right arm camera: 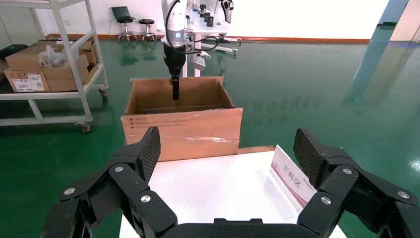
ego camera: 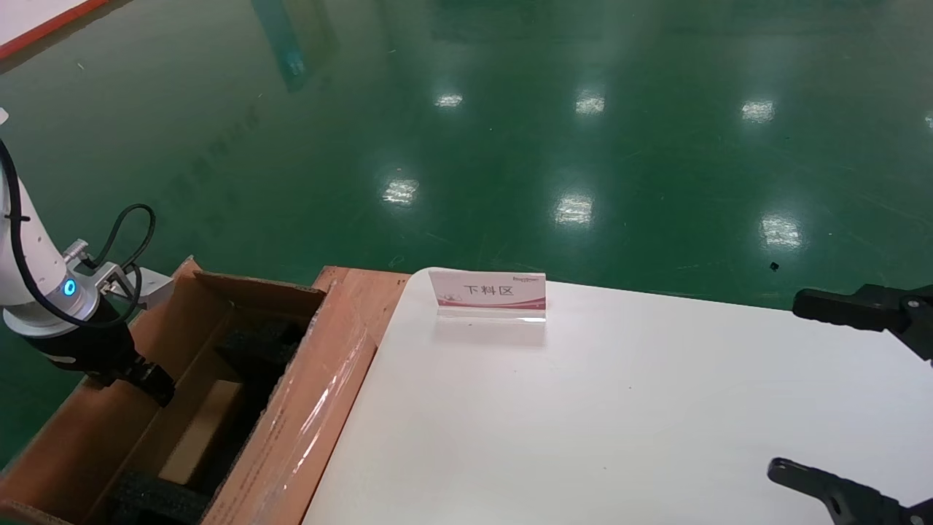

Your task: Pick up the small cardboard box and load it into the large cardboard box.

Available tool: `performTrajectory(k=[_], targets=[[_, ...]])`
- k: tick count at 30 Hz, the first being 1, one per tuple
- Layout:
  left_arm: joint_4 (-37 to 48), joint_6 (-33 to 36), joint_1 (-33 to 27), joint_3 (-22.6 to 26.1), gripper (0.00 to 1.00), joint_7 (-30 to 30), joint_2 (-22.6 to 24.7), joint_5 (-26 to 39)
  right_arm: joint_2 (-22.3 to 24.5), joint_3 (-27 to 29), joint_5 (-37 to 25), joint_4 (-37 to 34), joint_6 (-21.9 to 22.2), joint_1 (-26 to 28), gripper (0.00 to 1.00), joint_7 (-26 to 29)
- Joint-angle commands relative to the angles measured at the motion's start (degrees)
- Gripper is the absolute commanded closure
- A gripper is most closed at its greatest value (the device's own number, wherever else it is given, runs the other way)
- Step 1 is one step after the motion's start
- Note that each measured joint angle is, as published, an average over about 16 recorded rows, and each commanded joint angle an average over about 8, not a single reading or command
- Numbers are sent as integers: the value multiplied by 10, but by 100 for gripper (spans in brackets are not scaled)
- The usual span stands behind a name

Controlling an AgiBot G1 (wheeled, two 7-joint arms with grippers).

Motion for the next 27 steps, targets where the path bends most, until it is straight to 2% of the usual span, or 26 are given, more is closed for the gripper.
performTrajectory(k=[1, 9, 18, 27], targets=[[-1, -2, 0, -1, 0, 4, 1, 0, 0, 0, 0, 0, 0, 0, 0, 0], [-90, -26, -66, -15, 0, 40, -14, 23, 0, 0, 0, 0, 0, 0, 0, 0], [-231, -74, -154, -47, 0, 74, -67, 35, 0, -1, 0, 0, 0, 0, 0, 0], [-305, -106, -181, -68, 0, 92, -97, 25, 0, 0, 0, 0, 0, 0, 0, 0]])
